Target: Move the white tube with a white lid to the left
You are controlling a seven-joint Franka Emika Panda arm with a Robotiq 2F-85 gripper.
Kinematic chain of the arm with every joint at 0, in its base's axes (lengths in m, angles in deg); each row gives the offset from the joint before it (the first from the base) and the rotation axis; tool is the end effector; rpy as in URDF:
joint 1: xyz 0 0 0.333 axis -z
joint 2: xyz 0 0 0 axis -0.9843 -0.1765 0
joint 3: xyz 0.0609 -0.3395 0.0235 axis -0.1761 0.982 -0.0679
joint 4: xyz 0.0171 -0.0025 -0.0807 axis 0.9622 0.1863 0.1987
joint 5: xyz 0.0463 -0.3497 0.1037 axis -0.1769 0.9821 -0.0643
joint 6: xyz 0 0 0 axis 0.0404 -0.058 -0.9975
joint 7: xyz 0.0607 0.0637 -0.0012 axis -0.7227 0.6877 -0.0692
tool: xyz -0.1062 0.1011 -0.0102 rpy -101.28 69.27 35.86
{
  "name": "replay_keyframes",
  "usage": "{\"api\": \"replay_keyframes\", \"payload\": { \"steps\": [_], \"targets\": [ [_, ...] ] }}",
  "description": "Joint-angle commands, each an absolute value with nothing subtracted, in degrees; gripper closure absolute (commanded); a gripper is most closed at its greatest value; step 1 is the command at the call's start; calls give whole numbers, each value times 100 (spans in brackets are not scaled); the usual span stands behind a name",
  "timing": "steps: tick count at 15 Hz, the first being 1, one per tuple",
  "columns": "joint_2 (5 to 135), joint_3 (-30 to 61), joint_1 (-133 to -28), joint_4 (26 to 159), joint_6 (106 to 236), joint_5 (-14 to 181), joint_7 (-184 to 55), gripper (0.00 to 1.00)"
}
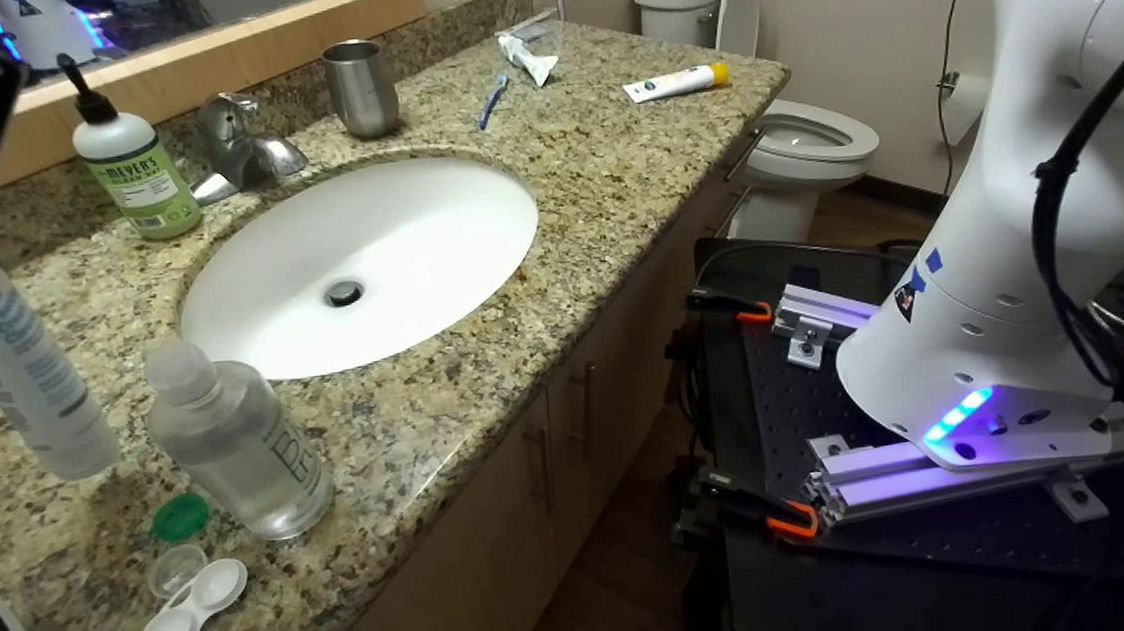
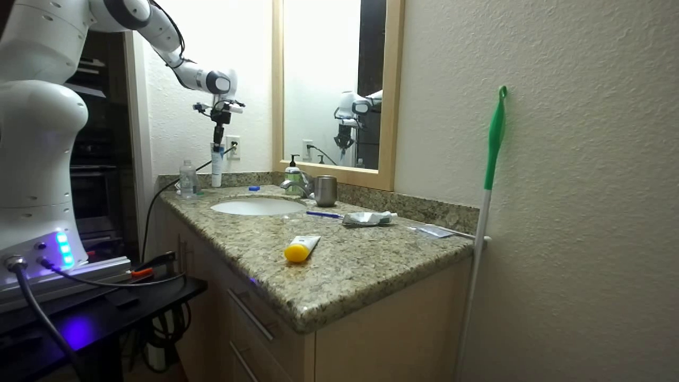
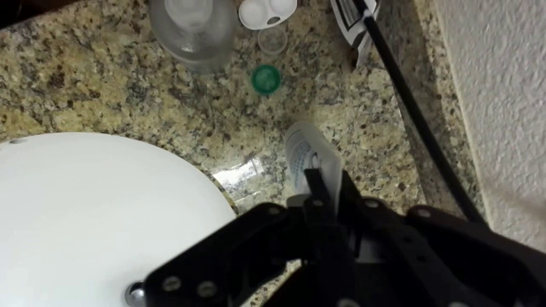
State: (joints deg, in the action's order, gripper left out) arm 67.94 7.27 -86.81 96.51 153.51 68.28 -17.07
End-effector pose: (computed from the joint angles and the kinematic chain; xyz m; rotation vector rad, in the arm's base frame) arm 0.6261 0.1385 0.4194 -2.7040 1.1497 0.1068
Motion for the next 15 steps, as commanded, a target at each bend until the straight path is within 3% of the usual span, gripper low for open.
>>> {"api": "replay_keyframes", "payload": {
  "steps": [1,8,15],
  "targets": [
    [7383,662,-8912,10497,15806,7125,-2289,97],
    [7639,584,-9162,11319,16510,7863,-2777,97],
    [7334,627,-9346,11264,17601,8544,-2650,97]
  ]
}}
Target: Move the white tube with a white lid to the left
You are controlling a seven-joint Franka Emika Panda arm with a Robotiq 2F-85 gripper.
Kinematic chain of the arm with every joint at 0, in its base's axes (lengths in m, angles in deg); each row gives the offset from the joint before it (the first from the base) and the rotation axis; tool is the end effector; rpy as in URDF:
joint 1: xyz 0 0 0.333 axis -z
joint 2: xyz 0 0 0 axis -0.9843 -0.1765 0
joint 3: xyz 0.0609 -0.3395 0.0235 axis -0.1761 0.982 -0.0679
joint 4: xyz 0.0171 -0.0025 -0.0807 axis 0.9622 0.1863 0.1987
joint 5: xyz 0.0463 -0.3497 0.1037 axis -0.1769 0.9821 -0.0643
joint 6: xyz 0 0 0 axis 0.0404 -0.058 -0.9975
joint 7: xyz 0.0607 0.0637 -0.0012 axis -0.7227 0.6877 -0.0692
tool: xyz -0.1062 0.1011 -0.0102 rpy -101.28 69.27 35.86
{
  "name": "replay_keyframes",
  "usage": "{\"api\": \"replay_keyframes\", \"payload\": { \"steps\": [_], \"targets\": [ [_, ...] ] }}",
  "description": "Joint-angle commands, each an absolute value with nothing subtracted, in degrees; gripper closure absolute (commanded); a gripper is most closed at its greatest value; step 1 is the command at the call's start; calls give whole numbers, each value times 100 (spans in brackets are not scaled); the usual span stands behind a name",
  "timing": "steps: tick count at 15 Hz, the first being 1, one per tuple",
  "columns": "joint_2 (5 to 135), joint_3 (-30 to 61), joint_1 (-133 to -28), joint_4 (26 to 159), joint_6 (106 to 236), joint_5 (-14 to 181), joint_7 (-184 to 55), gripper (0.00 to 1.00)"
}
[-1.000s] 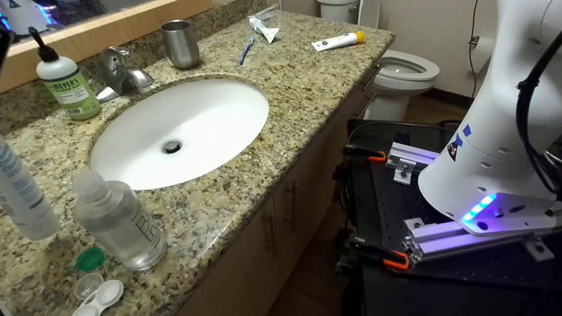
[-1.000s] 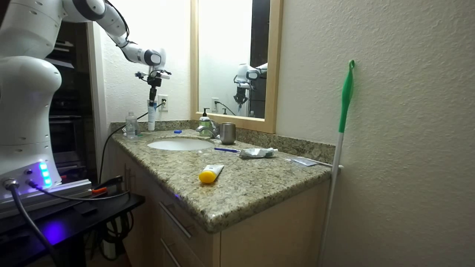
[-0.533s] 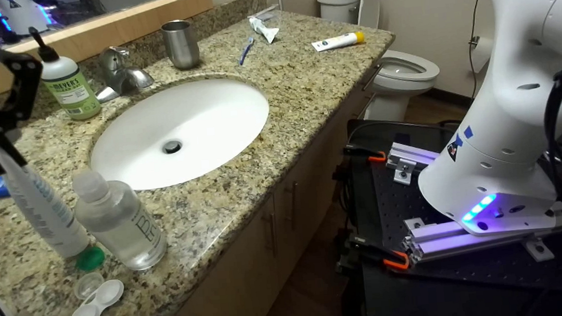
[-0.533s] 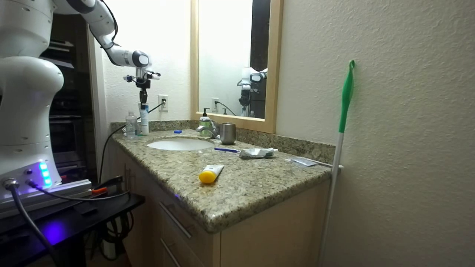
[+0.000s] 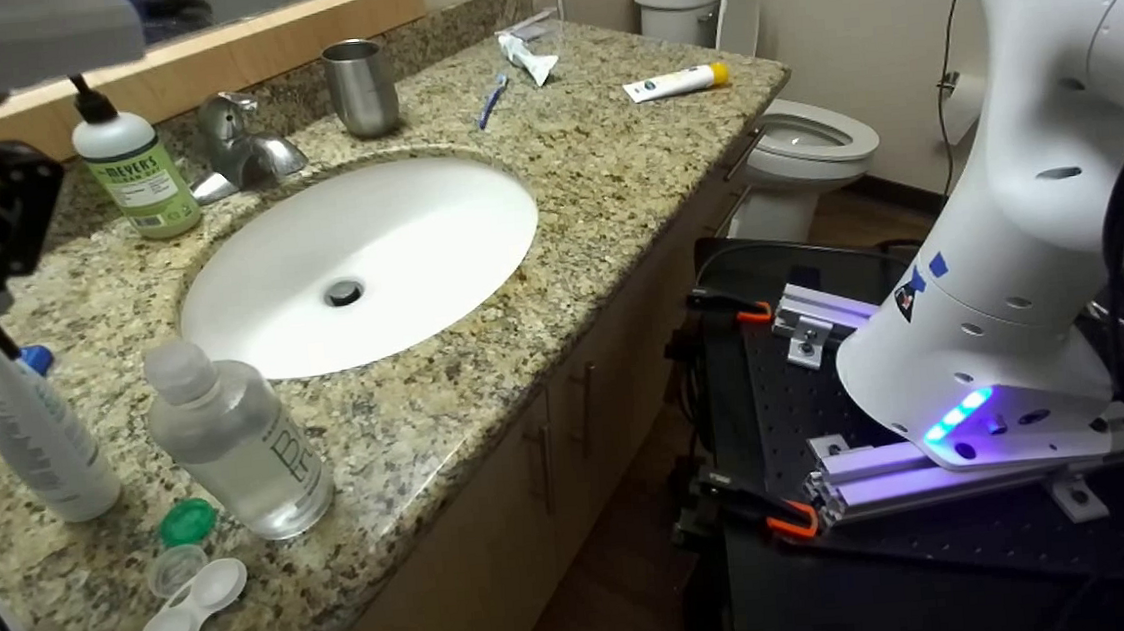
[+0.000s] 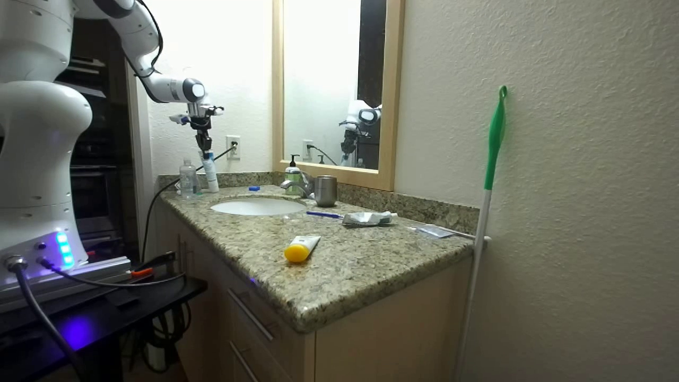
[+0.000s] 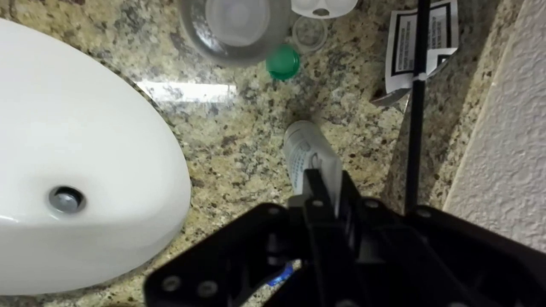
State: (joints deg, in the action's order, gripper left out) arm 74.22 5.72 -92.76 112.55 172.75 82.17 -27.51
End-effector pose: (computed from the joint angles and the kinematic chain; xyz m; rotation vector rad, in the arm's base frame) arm 0.5792 0.1920 0.3935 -2.9751 0.5671 -0.2809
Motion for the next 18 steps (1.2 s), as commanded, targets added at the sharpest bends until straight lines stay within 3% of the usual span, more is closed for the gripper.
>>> {"api": "replay_keyframes", "payload": {
  "steps": [1,7,18],
  "targets": [
    [7260,644,-9362,11144,17448,8626,-2594,97],
    [7192,678,-9569,10372,16080,9796,-2075,97],
    [6418,523,-9433,8452,13950,8582,-2549,97]
  ]
}}
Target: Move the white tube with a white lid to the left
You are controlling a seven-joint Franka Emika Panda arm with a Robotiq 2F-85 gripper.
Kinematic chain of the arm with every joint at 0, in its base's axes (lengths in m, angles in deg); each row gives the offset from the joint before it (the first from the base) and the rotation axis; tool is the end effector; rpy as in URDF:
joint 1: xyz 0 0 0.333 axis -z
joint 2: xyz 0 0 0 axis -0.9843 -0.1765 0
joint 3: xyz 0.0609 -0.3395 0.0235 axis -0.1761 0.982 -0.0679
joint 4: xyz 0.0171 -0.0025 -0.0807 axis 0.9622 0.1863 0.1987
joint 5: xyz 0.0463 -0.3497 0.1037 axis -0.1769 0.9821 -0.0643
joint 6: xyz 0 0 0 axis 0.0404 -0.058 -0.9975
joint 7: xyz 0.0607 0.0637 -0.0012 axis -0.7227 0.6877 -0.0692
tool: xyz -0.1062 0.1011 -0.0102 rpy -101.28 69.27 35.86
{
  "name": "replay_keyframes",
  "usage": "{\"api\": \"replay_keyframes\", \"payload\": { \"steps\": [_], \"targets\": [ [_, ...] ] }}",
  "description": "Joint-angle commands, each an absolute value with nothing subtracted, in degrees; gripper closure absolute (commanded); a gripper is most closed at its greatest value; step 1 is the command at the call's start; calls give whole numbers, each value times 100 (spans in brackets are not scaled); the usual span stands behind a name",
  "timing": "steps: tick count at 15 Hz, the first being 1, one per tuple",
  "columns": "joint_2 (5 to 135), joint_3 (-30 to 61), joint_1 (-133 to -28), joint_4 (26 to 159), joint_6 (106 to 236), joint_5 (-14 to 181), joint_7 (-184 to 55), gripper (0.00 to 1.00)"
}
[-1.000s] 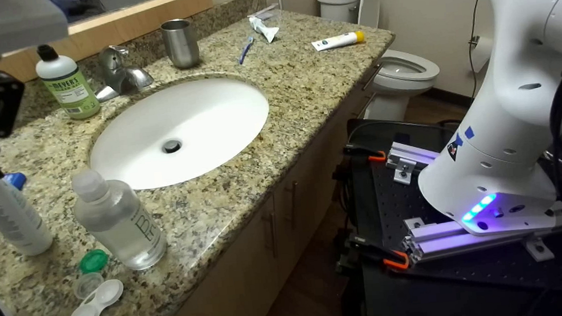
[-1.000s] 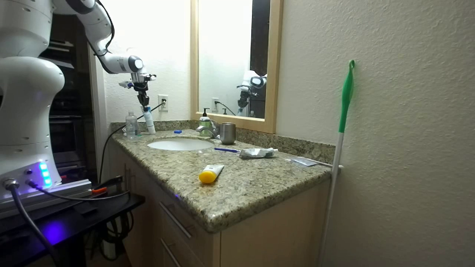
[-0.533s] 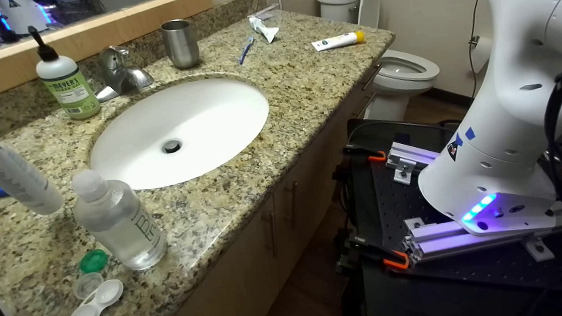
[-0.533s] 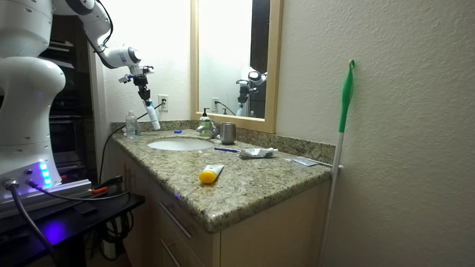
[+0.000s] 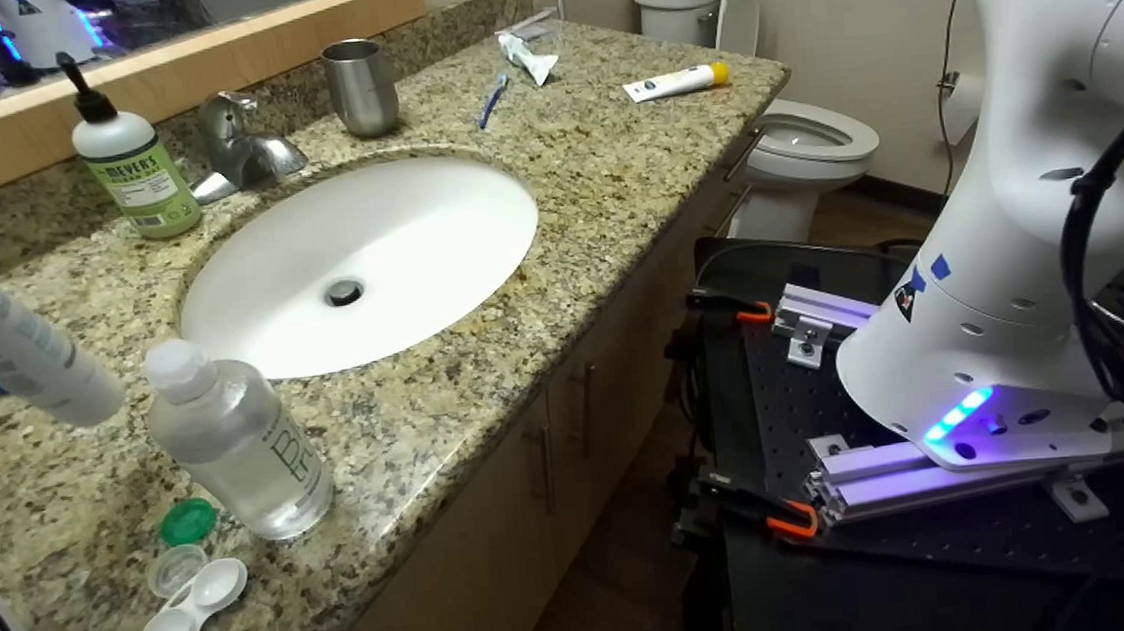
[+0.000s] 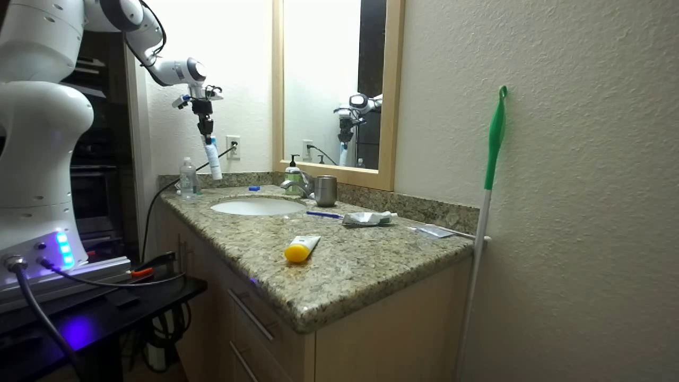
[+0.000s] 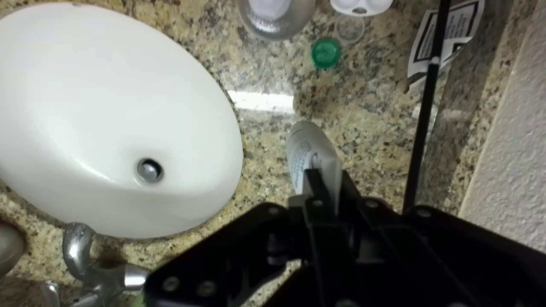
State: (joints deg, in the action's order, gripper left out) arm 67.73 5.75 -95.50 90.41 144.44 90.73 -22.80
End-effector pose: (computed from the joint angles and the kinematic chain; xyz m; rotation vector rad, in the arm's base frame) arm 0.6054 0.2079 0.4504 2.9625 -0.5635 0.1070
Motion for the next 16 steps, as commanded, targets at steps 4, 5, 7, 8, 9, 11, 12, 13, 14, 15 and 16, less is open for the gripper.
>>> {"api": "replay_keyframes", "payload": {
  "steps": [4,5,7,8,9,11,12,13,14,15,16],
  "targets": [
    [6477,602,-9523,8597,14209,8360,-2362,89],
    [6459,601,-9523,8560,14208,8313,-2362,97],
    [6365,679,-9537,8673,14496,8459,-2176,97],
    [6281,707,-9523,8674,14594,8448,-2059,97],
    [6202,739,-9529,8656,14692,8479,-1971,97],
    [5996,778,-9507,8523,14874,8371,-1817,97],
    [5890,791,-9487,8409,14951,8277,-1738,97],
    [5805,803,-9473,8310,14966,8198,-1661,97],
    [5727,816,-9451,8207,14986,8109,-1586,97],
    [5670,835,-9438,8132,15001,8048,-1507,97],
    [5611,849,-9424,8039,15001,7993,-1433,97]
  ]
}}
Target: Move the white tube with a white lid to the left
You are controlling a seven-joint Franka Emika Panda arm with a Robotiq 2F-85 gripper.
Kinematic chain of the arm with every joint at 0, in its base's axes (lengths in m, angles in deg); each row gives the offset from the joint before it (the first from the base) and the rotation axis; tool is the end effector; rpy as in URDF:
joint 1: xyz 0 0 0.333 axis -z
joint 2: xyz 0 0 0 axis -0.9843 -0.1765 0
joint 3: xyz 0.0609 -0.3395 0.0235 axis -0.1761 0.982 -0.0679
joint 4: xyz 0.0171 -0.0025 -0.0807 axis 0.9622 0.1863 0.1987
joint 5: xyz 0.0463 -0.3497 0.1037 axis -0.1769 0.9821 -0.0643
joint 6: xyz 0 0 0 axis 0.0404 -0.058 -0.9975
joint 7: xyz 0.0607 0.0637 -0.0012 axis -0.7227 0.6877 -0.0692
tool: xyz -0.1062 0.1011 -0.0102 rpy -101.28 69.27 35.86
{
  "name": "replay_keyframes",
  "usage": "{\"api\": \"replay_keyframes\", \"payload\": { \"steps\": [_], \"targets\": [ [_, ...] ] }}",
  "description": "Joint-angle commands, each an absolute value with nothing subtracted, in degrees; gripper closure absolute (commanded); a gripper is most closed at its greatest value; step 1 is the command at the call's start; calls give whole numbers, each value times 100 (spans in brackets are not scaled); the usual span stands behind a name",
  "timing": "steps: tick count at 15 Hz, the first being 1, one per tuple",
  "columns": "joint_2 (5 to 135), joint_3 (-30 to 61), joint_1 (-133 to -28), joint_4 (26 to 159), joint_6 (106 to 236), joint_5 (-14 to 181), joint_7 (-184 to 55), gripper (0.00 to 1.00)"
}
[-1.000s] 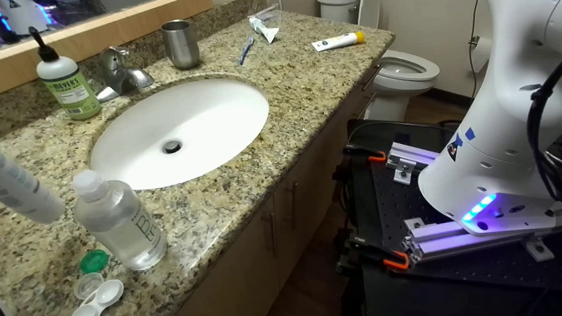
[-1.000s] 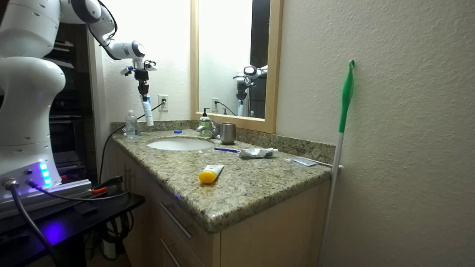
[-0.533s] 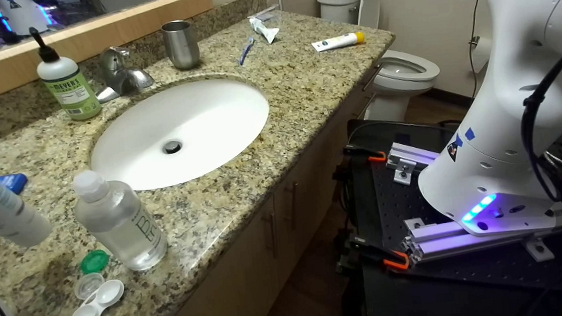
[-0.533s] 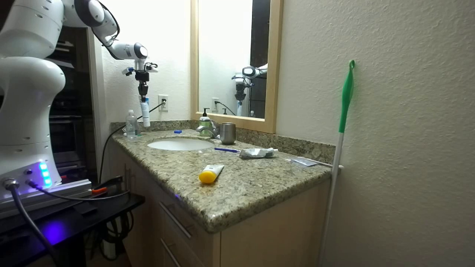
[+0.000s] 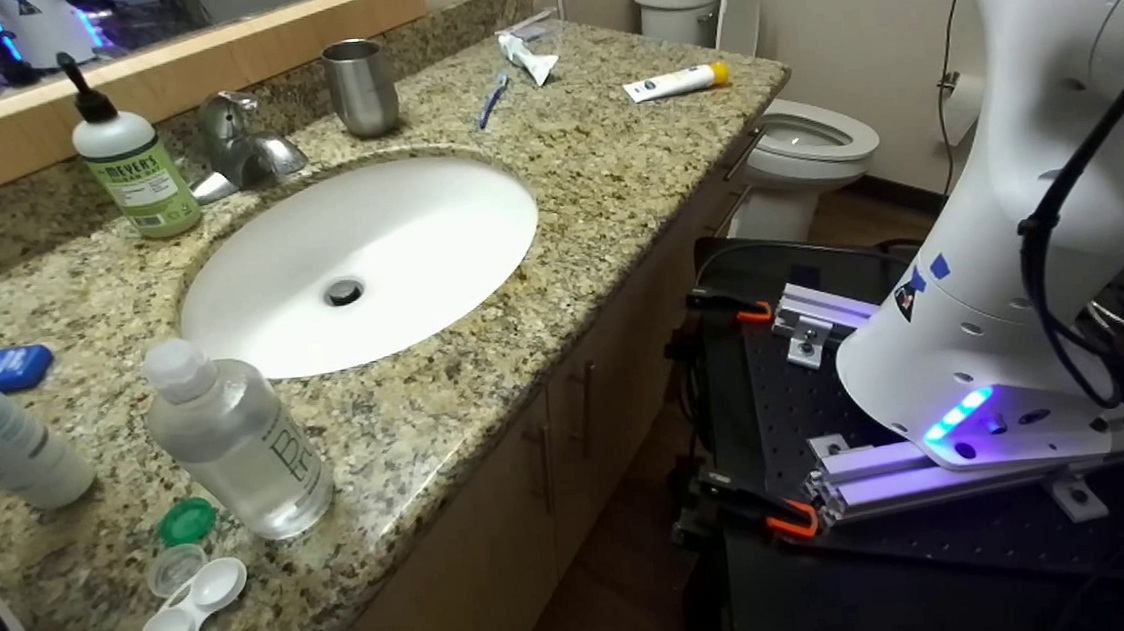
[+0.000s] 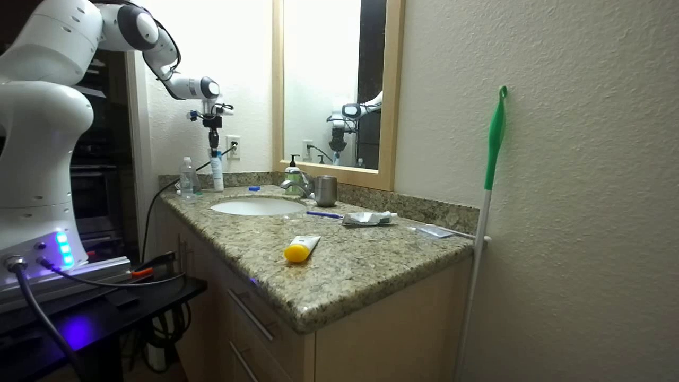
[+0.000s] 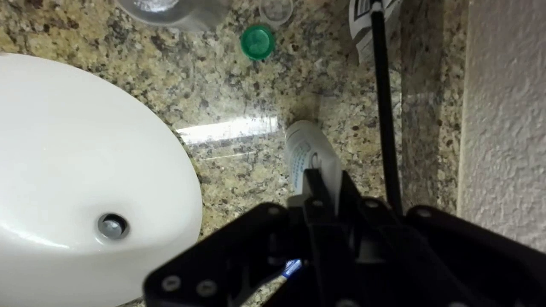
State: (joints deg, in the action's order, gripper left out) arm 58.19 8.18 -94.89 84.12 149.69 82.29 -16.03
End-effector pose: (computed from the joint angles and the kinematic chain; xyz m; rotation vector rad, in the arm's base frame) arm 0.6570 0.2076 0.3960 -2.9959 0.9166 -0.0363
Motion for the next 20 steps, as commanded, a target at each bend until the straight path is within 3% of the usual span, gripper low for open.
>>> {"api": "replay_keyframes", "payload": {
  "steps": [1,15,16,17,20],
  "targets": [
    [5575,862,-9398,7973,14987,7924,-1381,97],
    [5200,1102,-9428,7560,14755,8050,-473,97],
    [5188,1111,-9436,7543,14721,8050,-366,64],
    [5193,1098,-9425,7533,14674,8028,-313,64],
    [5304,1054,-9403,7532,14561,7976,-221,43]
  ]
}}
